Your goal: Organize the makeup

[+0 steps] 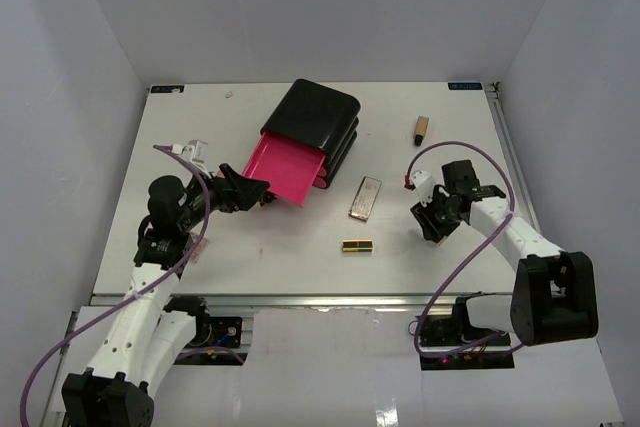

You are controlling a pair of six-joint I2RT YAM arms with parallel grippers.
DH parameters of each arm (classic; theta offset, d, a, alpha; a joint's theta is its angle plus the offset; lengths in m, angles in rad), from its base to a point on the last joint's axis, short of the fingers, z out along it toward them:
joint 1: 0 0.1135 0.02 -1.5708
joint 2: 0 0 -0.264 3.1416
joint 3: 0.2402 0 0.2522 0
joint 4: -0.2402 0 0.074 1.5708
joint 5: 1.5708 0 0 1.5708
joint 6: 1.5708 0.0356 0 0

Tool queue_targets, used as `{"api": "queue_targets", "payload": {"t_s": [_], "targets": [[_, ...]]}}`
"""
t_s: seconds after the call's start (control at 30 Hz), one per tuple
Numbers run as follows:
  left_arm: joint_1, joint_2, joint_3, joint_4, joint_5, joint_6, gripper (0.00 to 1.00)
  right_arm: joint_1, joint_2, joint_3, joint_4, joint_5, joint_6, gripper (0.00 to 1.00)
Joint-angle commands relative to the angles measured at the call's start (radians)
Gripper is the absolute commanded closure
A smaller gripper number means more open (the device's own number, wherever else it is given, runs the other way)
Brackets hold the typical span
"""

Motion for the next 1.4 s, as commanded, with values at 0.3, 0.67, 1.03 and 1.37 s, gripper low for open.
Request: {"api": "queue_targets", "payload": {"t_s": [0.3,0.67,1.03,1.37], "targets": [[0.001,-0.141,0.023,-0.052,-0.136,0.013,0.02,0.422,0.138,0.645,-0.142,-0.102,-0.024,0.92],[-0.001,-0.193,0.041,-0.134,-0.147,-0.030,0.04,0.687,0.519,1.190,-0.088,-0.151,0.157,0.92],[-0.002,-0.204,0.008,-0.191,-0.140,-0.092,0.05,0.725,0.757,1.308,0.001,0.068,0.251,0.89],[-0.001,-0.137,-0.107,-0.185,-0.147,-0.218,0.13,0.724,0.784,1.237,0.021,0.111,0.240,0.78]]}}
